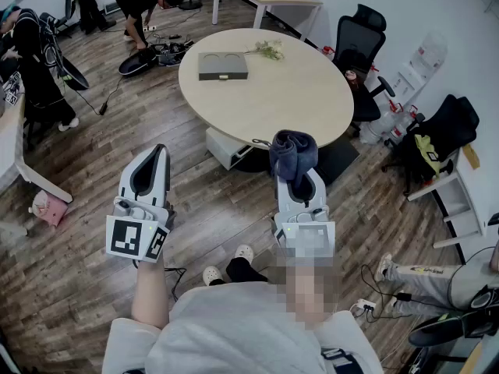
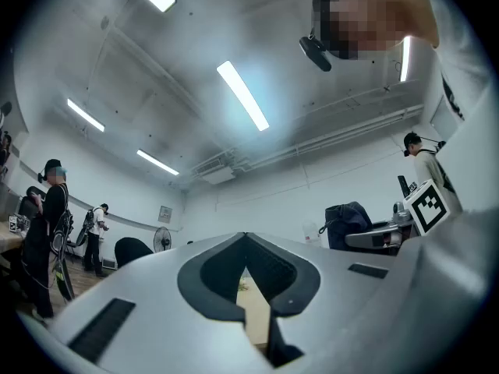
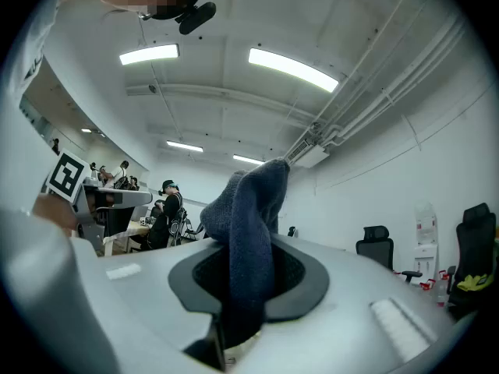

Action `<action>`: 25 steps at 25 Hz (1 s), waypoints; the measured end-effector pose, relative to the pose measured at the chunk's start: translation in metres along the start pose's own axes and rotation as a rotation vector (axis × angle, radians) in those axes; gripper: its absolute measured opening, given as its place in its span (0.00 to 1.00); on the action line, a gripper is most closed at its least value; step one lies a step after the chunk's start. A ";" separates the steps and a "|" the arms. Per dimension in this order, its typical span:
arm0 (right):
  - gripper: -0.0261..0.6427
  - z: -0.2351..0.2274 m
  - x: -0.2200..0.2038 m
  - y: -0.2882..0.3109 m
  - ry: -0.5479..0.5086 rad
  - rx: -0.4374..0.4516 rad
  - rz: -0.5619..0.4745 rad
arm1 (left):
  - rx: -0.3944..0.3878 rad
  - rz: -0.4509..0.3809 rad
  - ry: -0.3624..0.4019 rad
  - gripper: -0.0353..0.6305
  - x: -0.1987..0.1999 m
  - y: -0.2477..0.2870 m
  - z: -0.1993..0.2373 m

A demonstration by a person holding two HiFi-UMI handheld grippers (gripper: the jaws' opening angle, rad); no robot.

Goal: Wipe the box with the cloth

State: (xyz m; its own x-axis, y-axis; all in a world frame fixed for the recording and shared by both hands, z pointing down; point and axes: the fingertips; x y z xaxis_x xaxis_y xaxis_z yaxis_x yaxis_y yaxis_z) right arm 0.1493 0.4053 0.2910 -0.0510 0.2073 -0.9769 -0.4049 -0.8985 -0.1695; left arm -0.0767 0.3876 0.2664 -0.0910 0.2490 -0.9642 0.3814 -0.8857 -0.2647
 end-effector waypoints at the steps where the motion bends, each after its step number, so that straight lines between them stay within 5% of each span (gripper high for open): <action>1: 0.15 0.001 0.001 0.000 -0.009 0.002 0.003 | -0.002 -0.001 0.000 0.06 0.001 0.000 0.000; 25: 0.15 -0.002 -0.004 0.014 0.003 -0.022 0.017 | -0.008 -0.019 0.013 0.06 0.004 0.005 0.013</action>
State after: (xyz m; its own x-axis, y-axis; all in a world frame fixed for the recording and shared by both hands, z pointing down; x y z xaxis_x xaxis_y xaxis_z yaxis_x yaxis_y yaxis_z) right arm 0.1454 0.3914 0.2919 -0.0552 0.1910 -0.9800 -0.3838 -0.9102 -0.1558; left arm -0.0867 0.3788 0.2611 -0.0862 0.2705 -0.9588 0.3871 -0.8777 -0.2825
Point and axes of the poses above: the fingertips, and each gripper's own axes: y forward along the fingers, z to its left, x out of its top, and after that the axes turned 7 degrees about x, right-handed
